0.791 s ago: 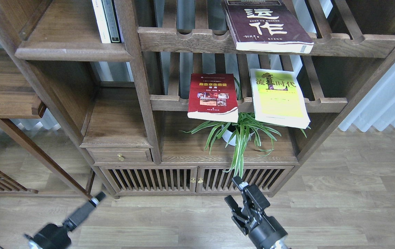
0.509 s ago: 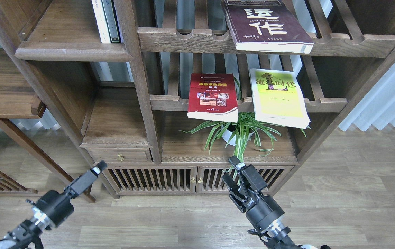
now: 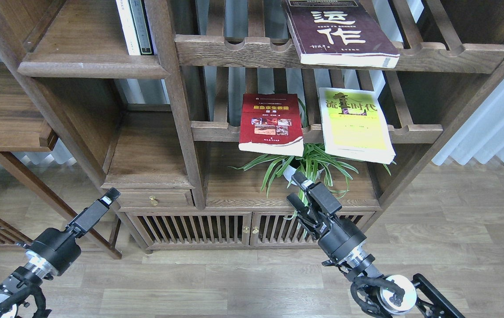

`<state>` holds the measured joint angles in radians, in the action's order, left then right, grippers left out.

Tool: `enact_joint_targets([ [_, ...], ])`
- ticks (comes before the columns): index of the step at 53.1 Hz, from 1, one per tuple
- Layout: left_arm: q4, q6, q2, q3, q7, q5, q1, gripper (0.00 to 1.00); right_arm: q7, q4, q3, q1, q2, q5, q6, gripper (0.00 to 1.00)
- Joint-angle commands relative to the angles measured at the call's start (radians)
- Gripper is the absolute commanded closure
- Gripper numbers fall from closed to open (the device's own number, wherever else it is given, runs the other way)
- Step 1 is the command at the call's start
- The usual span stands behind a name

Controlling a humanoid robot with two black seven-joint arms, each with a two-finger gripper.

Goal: Organize books on shelf
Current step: 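Reach the right gripper to the yellow book and grasp it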

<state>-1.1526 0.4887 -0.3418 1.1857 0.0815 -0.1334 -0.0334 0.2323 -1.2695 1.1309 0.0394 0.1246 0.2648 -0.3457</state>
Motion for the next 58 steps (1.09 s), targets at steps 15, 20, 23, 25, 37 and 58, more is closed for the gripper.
enact_joint_targets([
  [15, 0.01, 0.0, 0.026, 0.012, -0.009, 0.011, -0.005, 0.0, 0.002, 0.133, -0.003, -0.047, -0.006, -0.002, -0.143, 0.01],
  [20, 0.01, 0.0, 0.021, 0.022, -0.009, 0.011, -0.011, 0.0, 0.001, 0.134, 0.01, -0.049, -0.006, -0.002, -0.143, 0.01],
  [23, 0.011, 0.0, 0.015, 0.028, -0.009, 0.012, -0.011, 0.0, 0.001, 0.136, 0.012, -0.05, -0.006, -0.002, -0.143, 0.01],
  [25, 0.011, 0.0, 0.015, 0.034, -0.009, 0.012, -0.011, 0.0, -0.001, 0.142, 0.012, -0.052, -0.006, -0.002, -0.143, 0.01],
  [37, 0.024, 0.0, 0.015, 0.068, -0.012, 0.014, -0.008, 0.0, -0.011, 0.188, 0.018, -0.075, -0.028, 0.011, -0.143, 0.01],
  [58, 0.028, 0.0, 0.03, 0.069, -0.011, 0.015, -0.01, 0.0, -0.011, 0.243, 0.049, -0.081, -0.031, 0.021, -0.143, 0.01],
])
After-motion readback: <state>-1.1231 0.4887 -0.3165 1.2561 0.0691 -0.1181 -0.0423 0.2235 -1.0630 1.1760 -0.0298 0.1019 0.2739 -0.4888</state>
